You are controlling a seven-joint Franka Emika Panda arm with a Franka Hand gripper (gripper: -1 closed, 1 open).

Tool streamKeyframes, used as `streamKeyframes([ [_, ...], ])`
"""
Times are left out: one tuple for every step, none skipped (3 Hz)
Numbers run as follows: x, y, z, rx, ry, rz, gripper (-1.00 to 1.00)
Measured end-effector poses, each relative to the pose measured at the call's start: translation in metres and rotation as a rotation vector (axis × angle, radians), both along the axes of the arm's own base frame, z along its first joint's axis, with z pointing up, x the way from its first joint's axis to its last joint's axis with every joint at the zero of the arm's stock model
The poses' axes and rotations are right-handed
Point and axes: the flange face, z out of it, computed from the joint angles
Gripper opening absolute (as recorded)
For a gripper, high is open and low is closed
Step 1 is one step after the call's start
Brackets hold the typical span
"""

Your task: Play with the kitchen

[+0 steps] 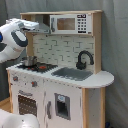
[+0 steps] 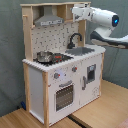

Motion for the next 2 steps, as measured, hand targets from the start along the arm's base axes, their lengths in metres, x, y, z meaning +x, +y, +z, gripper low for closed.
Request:
streamKeyframes([
  [0.0080, 0.0067, -0.0107, 0.060, -0.024, -0.019, 1.00],
  [0.0135, 0.0117, -0.0196, 0.106, -0.043, -0.030, 1.00],
])
